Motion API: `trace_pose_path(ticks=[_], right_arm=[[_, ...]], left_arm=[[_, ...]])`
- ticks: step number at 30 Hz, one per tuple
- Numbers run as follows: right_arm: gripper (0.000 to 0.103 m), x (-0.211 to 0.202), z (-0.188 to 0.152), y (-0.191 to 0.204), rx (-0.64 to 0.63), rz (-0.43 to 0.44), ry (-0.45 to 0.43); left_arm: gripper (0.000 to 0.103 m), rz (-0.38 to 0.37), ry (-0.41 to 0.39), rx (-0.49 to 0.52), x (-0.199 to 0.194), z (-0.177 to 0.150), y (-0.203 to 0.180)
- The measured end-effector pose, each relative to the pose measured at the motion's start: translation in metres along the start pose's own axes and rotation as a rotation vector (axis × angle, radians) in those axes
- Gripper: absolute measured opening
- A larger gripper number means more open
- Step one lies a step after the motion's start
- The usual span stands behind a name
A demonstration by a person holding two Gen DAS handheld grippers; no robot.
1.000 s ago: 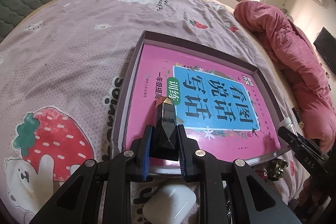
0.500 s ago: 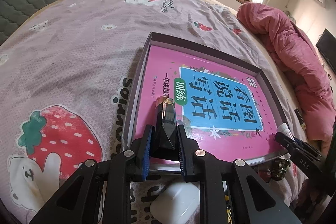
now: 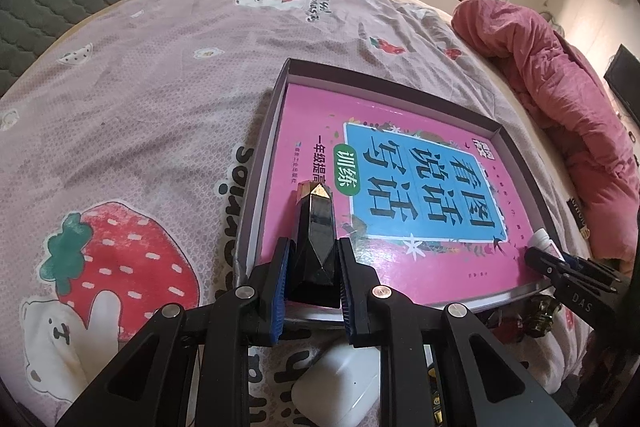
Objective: Organize rigid objects
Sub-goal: 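Lower the bottle into the tray and open right tool while left lowers black object, then open left tool to stand the black object in the tray and withdraw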
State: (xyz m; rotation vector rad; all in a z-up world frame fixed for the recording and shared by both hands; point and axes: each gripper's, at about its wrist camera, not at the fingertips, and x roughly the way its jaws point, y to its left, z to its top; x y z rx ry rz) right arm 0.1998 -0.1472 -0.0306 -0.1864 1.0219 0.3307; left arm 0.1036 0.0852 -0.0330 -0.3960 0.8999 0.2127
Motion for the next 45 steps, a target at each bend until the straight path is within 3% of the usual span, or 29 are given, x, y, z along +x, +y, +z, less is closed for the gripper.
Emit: trace_pose_path(ticks=[15,20,24,27,38,45], right_arm=[[0.027,-0.01,-0.005,-0.007,0.025,0.016,-0.022],[0.028,-0.033,-0.011,-0.018,0.065,0.057,-0.132],[0.046,-0.06,-0.024,-0.037,0.127,0.104,-0.241],[0.047,-0.071,-0.033,-0.044,0.146,0.116,-0.28],[0.047,-0.068,-0.05,-0.004,-0.004,0.129,-0.249],[0.047,-0.069,-0.054,-0.007,0.012,0.124,-0.247]], left_arm=[[0.023,0.001,0.009,0.009,0.0,0.0,0.0],[0.023,-0.003,0.014,0.015,0.0,-0.001,0.0],[0.023,0.001,0.015,0.026,0.001,-0.001,-0.002],[0.023,0.003,0.017,0.029,0.0,-0.002,-0.003],[0.023,-0.013,0.016,0.027,-0.004,-0.002,-0.002],[0.023,-0.012,0.012,0.029,-0.009,-0.003,-0.001]])
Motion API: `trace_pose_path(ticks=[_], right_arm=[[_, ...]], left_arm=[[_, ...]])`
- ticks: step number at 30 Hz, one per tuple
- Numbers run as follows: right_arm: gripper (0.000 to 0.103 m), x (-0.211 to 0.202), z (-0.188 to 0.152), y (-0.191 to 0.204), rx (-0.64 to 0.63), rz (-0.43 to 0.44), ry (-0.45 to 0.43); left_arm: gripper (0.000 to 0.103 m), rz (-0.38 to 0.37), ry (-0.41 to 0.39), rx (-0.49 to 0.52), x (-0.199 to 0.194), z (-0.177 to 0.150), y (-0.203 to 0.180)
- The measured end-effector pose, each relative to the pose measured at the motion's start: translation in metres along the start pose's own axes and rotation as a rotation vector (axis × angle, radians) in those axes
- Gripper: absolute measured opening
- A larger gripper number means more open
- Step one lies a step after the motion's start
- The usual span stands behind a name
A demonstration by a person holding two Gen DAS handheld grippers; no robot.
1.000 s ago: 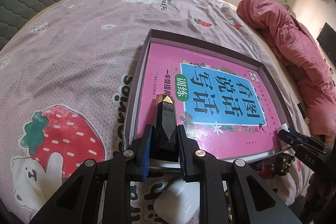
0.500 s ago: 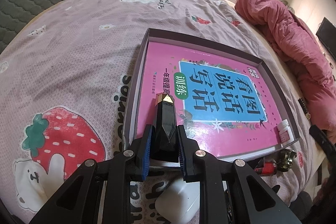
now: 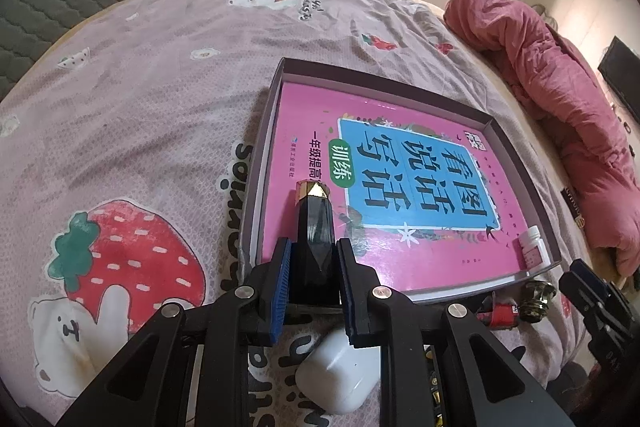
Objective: Organize rigid objects
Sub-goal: 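Open left tool to stand the black object in the tray and withdraw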
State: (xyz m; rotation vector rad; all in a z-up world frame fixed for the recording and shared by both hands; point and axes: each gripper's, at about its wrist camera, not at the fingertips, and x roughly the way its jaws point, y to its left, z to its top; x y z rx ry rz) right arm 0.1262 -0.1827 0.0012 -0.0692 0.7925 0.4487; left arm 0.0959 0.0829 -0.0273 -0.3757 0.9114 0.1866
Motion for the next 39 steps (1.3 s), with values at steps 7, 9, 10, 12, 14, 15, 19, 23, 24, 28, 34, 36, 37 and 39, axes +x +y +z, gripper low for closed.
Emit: trace_pose_path(ticks=[7,9,10,12,14,15,19,23,24,28,34,36,37,39], right_arm=[[0.047,-0.004,-0.001,-0.006,0.018,-0.015,-0.009],[0.047,-0.005,-0.001,-0.006,0.018,-0.014,-0.011],[0.047,-0.005,-0.001,-0.007,0.02,-0.015,-0.012],[0.047,-0.006,-0.001,-0.007,0.021,-0.015,-0.011],[0.047,-0.007,-0.001,-0.008,0.021,-0.016,-0.015],[0.047,-0.009,-0.001,-0.008,0.02,-0.015,-0.022],[0.047,-0.012,0.0,-0.007,0.015,-0.013,-0.03],[0.048,-0.014,-0.001,-0.005,0.009,-0.012,-0.033],[0.048,-0.015,-0.001,-0.005,0.007,-0.013,-0.036],[0.053,-0.017,0.0,-0.005,0.005,-0.012,-0.042],[0.054,-0.018,0.0,-0.006,0.007,-0.009,-0.043],[0.054,-0.019,-0.001,-0.006,0.003,-0.005,-0.042],[0.054,-0.02,-0.002,-0.005,-0.001,-0.005,-0.042],[0.054,-0.02,-0.003,-0.004,-0.007,-0.002,-0.04]], left_arm=[[0.023,0.006,-0.006,0.011,-0.005,-0.002,0.0],[0.023,0.008,-0.008,0.014,-0.006,-0.002,-0.001],[0.023,0.007,-0.009,0.014,-0.007,-0.003,-0.001],[0.023,0.005,-0.011,0.012,-0.009,-0.003,-0.001],[0.023,-0.001,-0.014,0.006,-0.013,-0.003,0.0],[0.023,-0.006,-0.017,0.003,-0.015,-0.004,0.001],[0.024,-0.015,-0.034,0.003,-0.026,-0.003,-0.001],[0.032,-0.02,-0.042,0.011,-0.033,-0.003,-0.004],[0.034,-0.019,-0.043,0.012,-0.034,-0.003,-0.004],[0.038,-0.022,-0.043,0.011,-0.04,-0.006,-0.006],[0.047,-0.021,-0.05,0.028,-0.049,-0.008,-0.01],[0.051,-0.02,-0.046,0.031,-0.052,-0.009,-0.011],[0.054,-0.017,-0.047,0.033,-0.054,-0.009,-0.012],[0.057,-0.015,-0.053,0.043,-0.059,-0.01,-0.014]])
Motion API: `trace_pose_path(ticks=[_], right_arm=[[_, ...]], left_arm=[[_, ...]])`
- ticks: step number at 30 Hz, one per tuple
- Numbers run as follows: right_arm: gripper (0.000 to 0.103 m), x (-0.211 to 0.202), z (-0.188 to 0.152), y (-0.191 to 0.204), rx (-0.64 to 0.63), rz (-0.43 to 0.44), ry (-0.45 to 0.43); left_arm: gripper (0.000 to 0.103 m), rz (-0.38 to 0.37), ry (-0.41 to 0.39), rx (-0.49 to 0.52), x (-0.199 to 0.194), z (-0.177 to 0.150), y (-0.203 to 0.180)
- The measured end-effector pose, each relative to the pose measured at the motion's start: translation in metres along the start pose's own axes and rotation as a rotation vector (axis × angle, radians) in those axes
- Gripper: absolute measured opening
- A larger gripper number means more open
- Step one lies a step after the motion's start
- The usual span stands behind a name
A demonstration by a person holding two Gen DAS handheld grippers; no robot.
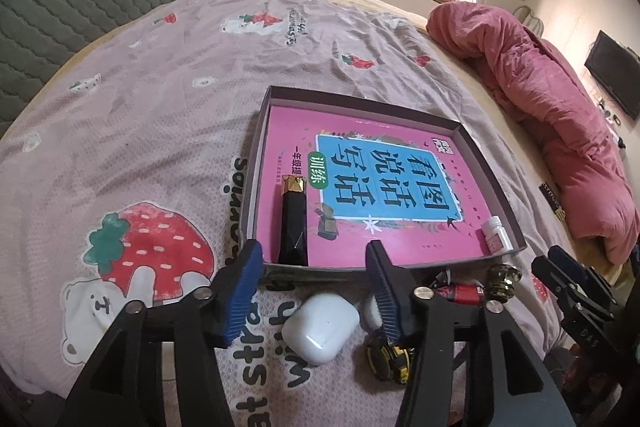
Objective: Organize rigid objects
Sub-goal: 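Open left tool to stand the black object in the tray and withdraw, then move left tool toward yellow tape measure while right moves toward brass door knob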
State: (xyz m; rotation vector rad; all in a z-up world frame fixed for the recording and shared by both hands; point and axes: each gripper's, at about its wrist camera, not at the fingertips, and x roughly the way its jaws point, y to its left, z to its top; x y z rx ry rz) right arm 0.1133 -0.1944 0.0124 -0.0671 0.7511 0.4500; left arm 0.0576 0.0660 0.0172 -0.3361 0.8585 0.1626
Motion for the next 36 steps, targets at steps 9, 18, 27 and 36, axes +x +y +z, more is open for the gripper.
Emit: trace_pose_path(ticks=[9,18,27,36], right_arm=[[0.054,-0.005,-0.002,0.001,0.003,0.009,-0.004],[0.054,-0.01,-0.005,0.004,-0.008,0.017,-0.004],[0.054,-0.013,-0.007,0.007,-0.014,0.024,0.002],[0.054,-0.013,-0.008,0.007,-0.009,0.021,0.009]], left_arm=[[0.058,0.007,0.006,0.027,-0.01,-0.005,-0.007],[0.058,0.007,0.031,0.046,-0.015,-0.014,-0.012],[0.058,0.003,0.066,0.07,-0.013,-0.023,-0.023],[0.058,-0.01,0.118,0.09,-0.006,-0.036,-0.034]])
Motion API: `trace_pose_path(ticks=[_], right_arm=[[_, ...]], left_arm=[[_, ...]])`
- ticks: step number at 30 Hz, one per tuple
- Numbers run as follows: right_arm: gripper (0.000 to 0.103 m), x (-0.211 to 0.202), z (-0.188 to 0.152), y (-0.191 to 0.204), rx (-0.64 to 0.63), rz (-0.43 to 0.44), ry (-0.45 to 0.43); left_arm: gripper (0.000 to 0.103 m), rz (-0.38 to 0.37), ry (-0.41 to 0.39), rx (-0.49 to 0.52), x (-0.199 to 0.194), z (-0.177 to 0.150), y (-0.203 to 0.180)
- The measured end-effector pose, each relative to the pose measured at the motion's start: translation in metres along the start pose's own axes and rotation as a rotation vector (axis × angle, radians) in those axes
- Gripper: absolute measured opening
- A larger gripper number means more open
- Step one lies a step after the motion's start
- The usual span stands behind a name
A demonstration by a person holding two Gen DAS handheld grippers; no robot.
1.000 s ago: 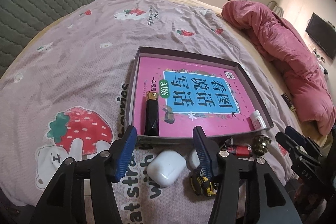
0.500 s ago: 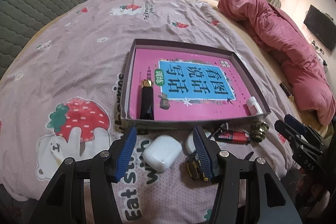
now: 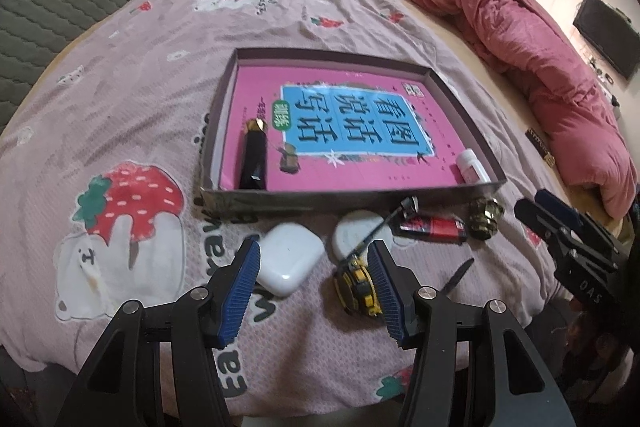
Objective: Organize rigid objects
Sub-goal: 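Move left tool toward yellow tape measure while right moves toward brass door knob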
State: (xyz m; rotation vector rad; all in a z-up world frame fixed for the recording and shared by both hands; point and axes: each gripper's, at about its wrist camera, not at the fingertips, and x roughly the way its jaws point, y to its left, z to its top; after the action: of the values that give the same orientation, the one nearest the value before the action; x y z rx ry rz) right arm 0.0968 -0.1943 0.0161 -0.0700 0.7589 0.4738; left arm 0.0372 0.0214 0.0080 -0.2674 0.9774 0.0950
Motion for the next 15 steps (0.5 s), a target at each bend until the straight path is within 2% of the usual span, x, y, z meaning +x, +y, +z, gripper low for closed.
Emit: trace_pose_path(ticks=[7,15], right_arm=[[0.054,0.001,-0.001,-0.002,0.005,0.001,0.003],[0.054,0.001,-0.003,-0.004,0.008,-0.001,0.008]], left_arm=[[0.058,-0.027,0.052,0.029,0.01,-0.012,-0.014],[0.058,-0.017,0.089,0.038,0.023,-0.018,-0.018]])
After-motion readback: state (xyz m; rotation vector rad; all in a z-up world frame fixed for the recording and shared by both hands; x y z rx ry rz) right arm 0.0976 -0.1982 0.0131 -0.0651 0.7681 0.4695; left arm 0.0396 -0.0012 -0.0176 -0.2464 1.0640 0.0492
